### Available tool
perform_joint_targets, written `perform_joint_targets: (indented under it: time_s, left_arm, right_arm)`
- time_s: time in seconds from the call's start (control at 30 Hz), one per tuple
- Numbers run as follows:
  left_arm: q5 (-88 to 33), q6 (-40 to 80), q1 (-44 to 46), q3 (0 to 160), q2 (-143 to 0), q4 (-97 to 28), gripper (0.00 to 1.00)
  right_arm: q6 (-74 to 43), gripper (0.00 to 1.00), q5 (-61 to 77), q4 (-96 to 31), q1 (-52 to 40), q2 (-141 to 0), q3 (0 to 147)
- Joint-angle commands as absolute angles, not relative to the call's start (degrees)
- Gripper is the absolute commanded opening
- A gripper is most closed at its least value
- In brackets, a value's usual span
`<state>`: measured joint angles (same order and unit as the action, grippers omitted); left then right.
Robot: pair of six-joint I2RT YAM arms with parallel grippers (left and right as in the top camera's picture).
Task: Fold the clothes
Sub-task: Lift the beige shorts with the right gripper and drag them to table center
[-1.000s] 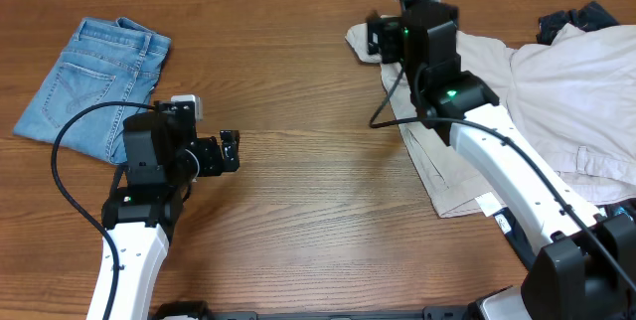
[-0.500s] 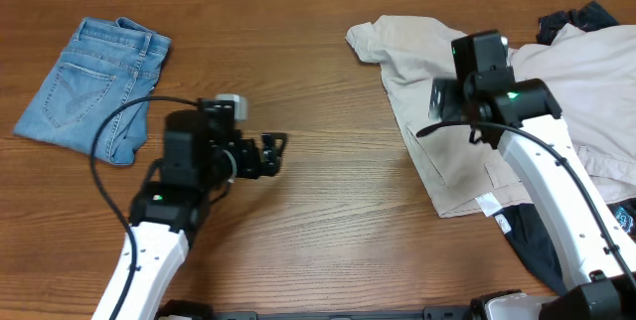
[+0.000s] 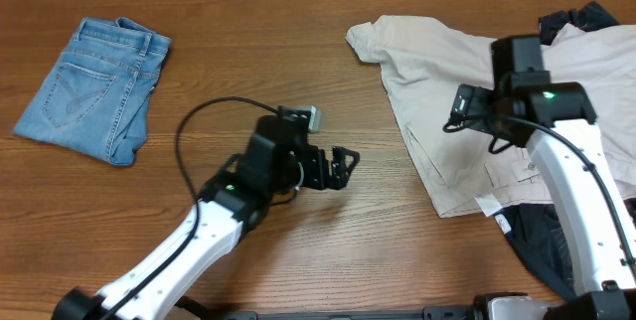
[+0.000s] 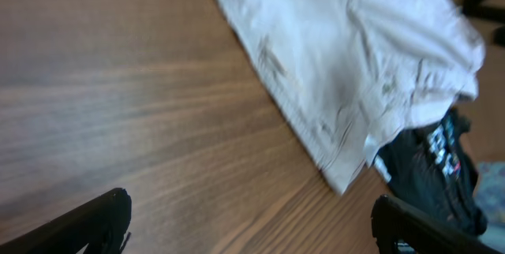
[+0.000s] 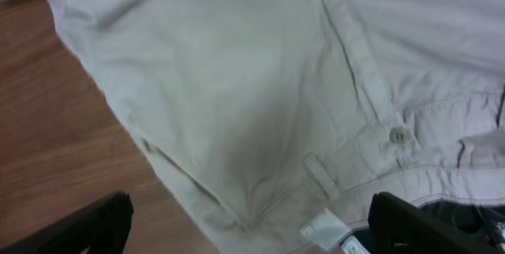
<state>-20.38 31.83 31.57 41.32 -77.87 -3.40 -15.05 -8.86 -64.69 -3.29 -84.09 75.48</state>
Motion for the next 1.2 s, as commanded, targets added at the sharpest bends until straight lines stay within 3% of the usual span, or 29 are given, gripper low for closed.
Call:
perform_joint_targets:
  time_s: [0.0,0.5,0.73,0.8,0.87,1.0,1.17]
  left_arm:
    - [-20.16,31.99,31.31,43.09,-79.70,-3.60,1.00]
    - [-14.59,26.79,8.99,48.80,-77.01,-18.17,1.00]
    - [-14.63,26.76,6.81,48.80,-77.01,-20.38,1.00]
    - [-14.63,26.79,6.81,48.80,-77.01,-20.80,1.00]
    - [-14.63,26.79,6.81,48.80,-77.01,-21.15,1.00]
    - [-14.61,26.76,6.79,48.80,-77.01,-21.21,1.00]
    - [-14.37,24.56,6.76,48.80,-77.01,-21.12,1.00]
  right_arm:
    - [-8.49,1.00,-2.02,-66.96,-2.87,-83.53,75.18]
    - [-7.03,1.00,1.13,-56.62,-10.57,-92.36,58.28]
    - [-7.46,0.97,-1.91,-46.09,-12.25,-97.51,53.21]
    - [-7.46,0.88,-1.91,-44.07,-12.27,-99.37,52.45]
    - [-7.46,0.69,-1.85,-43.13,-12.27,-100.86,52.10]
    - [-7.46,0.04,-1.78,-43.20,-12.36,-102.10,52.27]
    - [-7.18,0.04,-1.56,-48.42,-15.00,-100.22,58.26]
